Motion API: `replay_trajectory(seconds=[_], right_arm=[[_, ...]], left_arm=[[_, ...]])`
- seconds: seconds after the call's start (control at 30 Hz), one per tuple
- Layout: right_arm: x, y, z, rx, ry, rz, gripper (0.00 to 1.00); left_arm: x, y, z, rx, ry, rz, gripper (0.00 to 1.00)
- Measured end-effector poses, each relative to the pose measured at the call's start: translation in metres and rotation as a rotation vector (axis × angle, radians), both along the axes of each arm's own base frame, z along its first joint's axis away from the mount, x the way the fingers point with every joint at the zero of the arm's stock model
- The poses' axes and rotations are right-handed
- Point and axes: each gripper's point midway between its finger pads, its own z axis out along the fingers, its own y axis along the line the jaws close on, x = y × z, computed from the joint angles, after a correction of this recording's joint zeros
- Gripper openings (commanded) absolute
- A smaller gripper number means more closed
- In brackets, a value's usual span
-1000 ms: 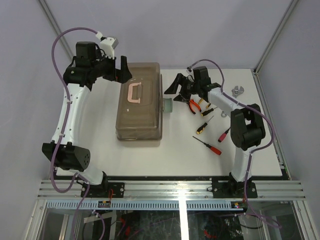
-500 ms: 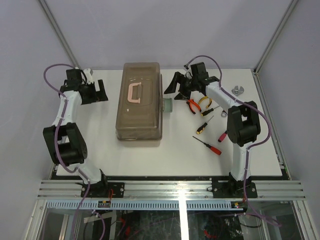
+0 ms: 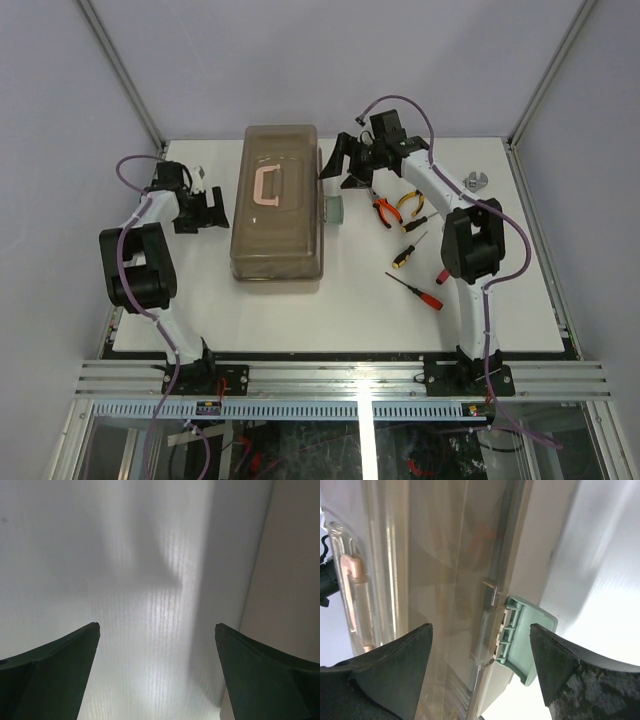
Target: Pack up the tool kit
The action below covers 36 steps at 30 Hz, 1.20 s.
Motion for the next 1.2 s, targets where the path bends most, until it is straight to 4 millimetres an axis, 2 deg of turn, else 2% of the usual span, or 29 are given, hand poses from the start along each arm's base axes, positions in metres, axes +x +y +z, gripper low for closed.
replay_trajectory(seconds=[0.23, 0.53, 0.67, 1.03, 1.2], right_arm=[[-0.006, 0.007, -0.016, -0.028, 0.044, 0.015, 0.86], [-0.001, 0.011, -0.009, 0.003, 0.025, 0.007, 0.85], [0.0, 0.018, 0.002, 0.055, 0.024, 0.02, 0.85], [-0.006, 0.053, 0.058, 0.226, -0.059, 0.121, 0.85], [-0.011, 0.063, 0.069, 0.267, -0.073, 0.152, 0.85]], left_arm=[[-0.005, -0.034, -0.016, -0.012, 0.018, -0.084, 0.96], [-0.008, -0.044, -0.02, -0.018, 0.027, -0.102, 0.96], [-0.007, -0.045, -0.021, -0.021, 0.028, -0.098, 0.96], [-0.007, -0.049, -0.022, -0.023, 0.032, -0.104, 0.96], [-0.008, -0.049, -0.027, -0.025, 0.045, -0.104, 0.97]])
